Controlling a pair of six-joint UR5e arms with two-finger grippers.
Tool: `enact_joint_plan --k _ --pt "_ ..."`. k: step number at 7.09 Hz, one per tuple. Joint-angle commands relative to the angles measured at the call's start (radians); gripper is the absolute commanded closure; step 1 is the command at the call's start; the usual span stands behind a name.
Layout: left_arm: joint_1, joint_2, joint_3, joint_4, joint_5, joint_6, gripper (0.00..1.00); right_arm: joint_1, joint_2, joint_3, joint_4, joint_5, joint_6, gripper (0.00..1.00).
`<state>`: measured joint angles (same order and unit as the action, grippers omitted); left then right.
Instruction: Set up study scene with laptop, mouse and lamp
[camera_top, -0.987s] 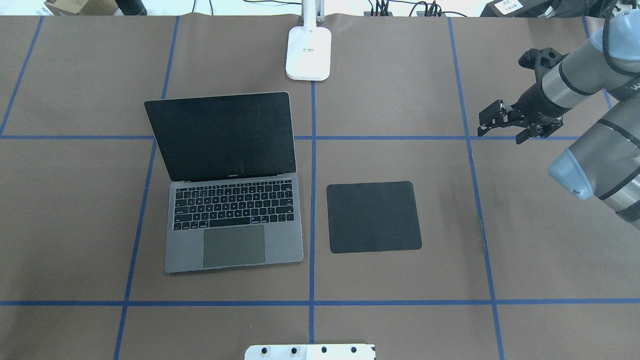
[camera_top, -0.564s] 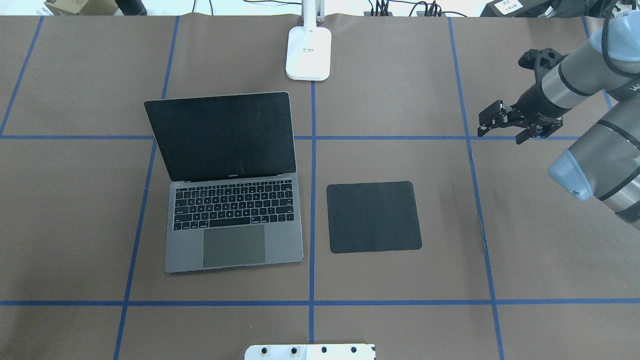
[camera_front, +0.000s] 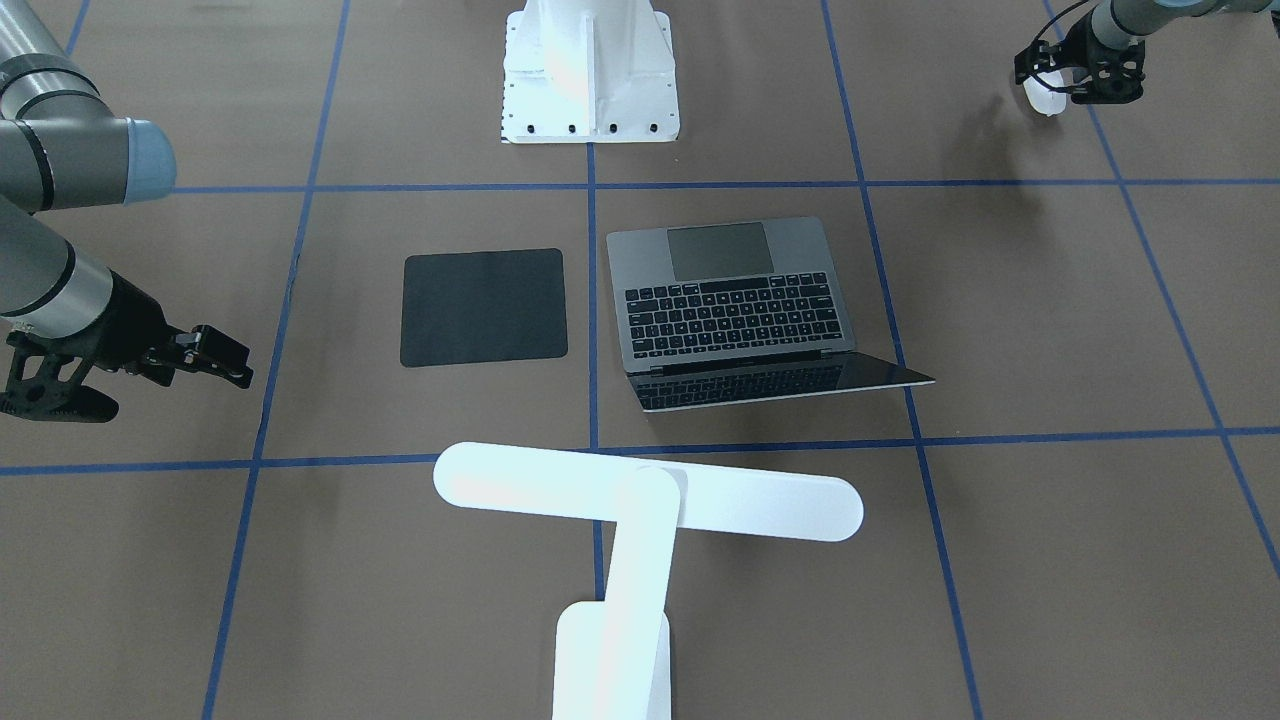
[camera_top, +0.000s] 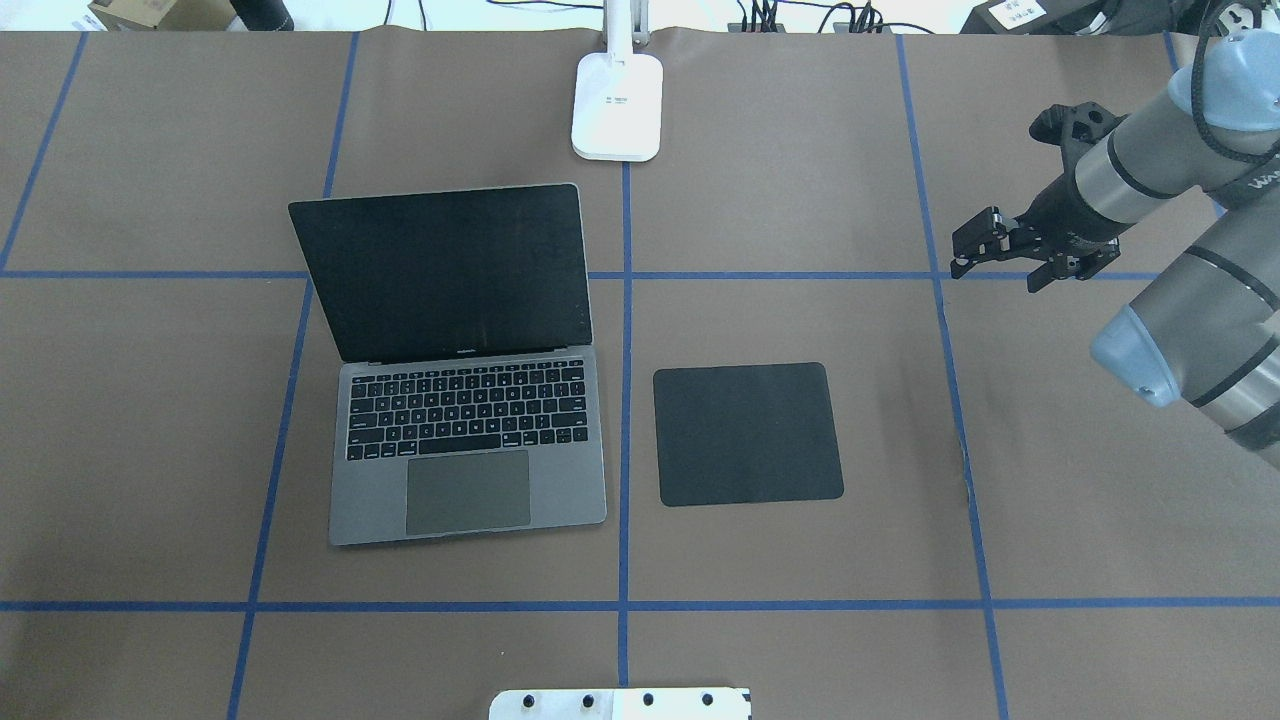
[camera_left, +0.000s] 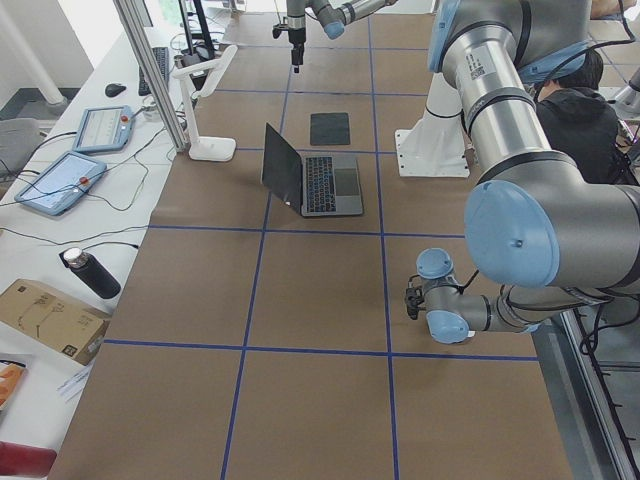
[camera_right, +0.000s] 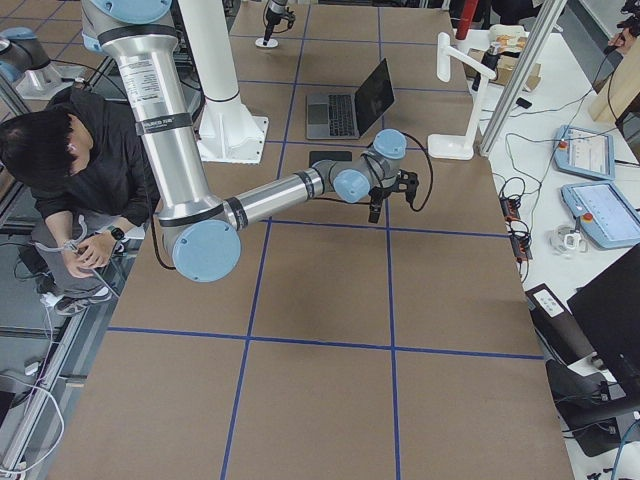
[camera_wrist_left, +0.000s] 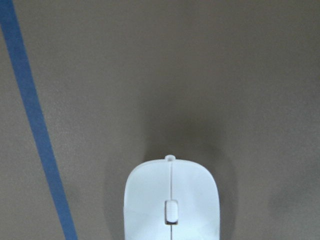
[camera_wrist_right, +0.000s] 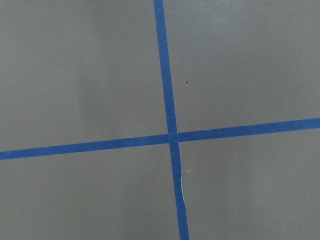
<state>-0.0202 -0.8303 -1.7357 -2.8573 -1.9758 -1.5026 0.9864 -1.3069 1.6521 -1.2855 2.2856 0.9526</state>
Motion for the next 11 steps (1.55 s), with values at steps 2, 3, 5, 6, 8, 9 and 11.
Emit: enact_joint_plan --k 2,3,5,6,8,9,11 --pt "0.009 -0.013 0.007 0.0 0.002 -0.001 0.0 -0.002 0.0 0.0 0.0 -0.008 0.0 0.01" --pt "0.011 -0.013 0.013 0.0 0.002 -0.001 0.0 -0.002 0.0 0.0 0.0 -0.008 0.0 0.01" --pt "0.011 -0.016 0.015 0.0 0.002 -0.001 0.0 -0.002 0.0 0.0 0.0 -0.008 0.0 0.01" --pt "0.022 -0.021 0.022 0.0 0.003 -0.001 0.01 -0.002 0.0 0.0 0.0 -0.008 0.0 0.01" --pt "0.025 -0.03 0.03 0.0 0.003 -0.001 0.09 -0.002 0.0 0.002 0.0 -0.009 0.0 0.0" --pt "0.025 -0.03 0.03 0.0 0.003 -0.001 0.17 -0.003 0.0 0.002 0.0 -0.009 0.0 0.0" --pt "0.025 -0.029 0.031 -0.002 0.003 -0.001 0.31 -0.006 0.0 0.002 0.0 -0.009 0.0 0.01"
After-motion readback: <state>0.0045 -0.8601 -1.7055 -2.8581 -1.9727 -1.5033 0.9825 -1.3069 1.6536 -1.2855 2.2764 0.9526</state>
